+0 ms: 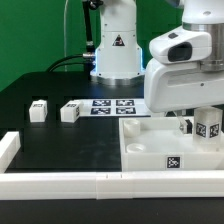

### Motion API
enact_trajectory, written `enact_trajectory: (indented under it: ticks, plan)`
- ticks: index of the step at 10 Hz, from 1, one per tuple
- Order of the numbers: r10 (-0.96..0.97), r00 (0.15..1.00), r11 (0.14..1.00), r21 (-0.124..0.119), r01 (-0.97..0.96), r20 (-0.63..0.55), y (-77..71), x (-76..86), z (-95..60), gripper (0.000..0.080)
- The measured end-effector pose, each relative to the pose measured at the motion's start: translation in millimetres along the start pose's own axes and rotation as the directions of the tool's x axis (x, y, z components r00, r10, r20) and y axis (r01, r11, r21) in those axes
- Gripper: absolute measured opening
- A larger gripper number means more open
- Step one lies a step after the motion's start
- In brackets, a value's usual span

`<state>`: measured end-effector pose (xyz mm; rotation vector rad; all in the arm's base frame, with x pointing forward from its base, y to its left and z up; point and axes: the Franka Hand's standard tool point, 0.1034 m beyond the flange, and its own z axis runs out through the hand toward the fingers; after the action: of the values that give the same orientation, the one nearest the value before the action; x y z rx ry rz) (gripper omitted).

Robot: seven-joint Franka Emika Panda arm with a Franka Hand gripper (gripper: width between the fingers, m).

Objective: Assemble one leg

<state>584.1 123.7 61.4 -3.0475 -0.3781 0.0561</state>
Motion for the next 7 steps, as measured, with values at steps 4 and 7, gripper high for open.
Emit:
enact_trajectory:
  ticks: [4, 7]
  plan:
    - [-0.164, 0.987, 0.986, -0.017, 0.164, 0.005, 4.3, -0.5, 0.0, 0.0522]
    - [-0.163, 0.987, 0.986, -0.017, 0.163, 0.005, 4.5, -0.6, 0.0, 0.0288]
